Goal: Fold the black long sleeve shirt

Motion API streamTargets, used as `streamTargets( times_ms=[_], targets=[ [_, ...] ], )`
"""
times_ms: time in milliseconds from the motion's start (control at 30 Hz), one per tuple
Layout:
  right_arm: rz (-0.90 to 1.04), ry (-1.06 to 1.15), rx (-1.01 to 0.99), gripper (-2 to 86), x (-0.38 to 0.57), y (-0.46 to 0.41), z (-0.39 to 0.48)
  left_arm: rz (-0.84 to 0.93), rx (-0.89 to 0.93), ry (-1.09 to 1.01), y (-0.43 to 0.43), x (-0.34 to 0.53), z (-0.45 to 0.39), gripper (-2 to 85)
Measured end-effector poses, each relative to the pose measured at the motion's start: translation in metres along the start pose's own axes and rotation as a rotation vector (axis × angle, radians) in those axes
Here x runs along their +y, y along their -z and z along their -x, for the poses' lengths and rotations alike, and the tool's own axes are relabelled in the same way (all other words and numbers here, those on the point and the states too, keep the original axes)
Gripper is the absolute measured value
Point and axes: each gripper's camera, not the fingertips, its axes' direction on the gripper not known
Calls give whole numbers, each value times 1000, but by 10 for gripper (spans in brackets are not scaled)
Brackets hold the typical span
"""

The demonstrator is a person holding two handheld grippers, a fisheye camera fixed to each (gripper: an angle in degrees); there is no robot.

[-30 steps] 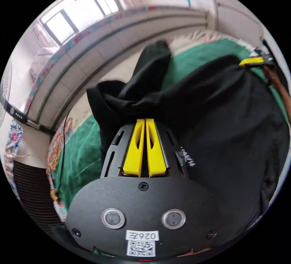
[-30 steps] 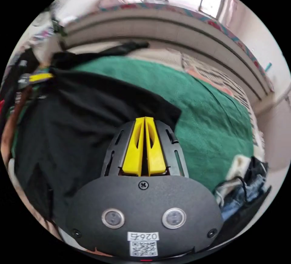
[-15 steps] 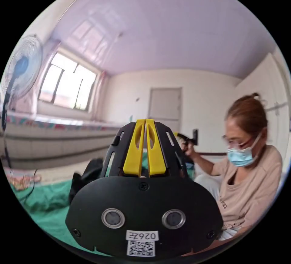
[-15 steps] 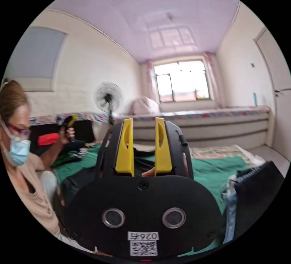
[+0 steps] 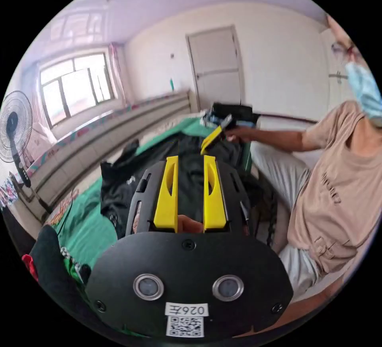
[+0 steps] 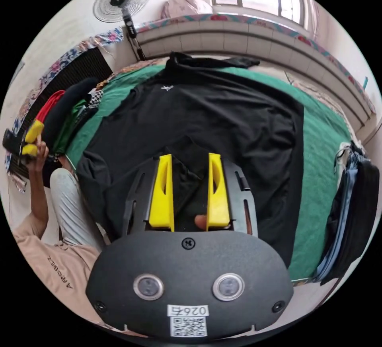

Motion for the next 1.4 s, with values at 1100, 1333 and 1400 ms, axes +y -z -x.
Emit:
streamTargets(
  times_ms=[1100, 1333, 1400],
  targets=[
    [-187, -119, 152, 79, -113, -25, -157, 246, 351, 475, -230, 75, 228, 56],
    [-180, -82, 44, 52, -66, -76, -156, 400, 395, 380, -280, 75, 204, -5],
    [-131, -79, -43, 44, -67, -90, -161, 486, 387, 313, -299, 68, 184, -8]
  ],
)
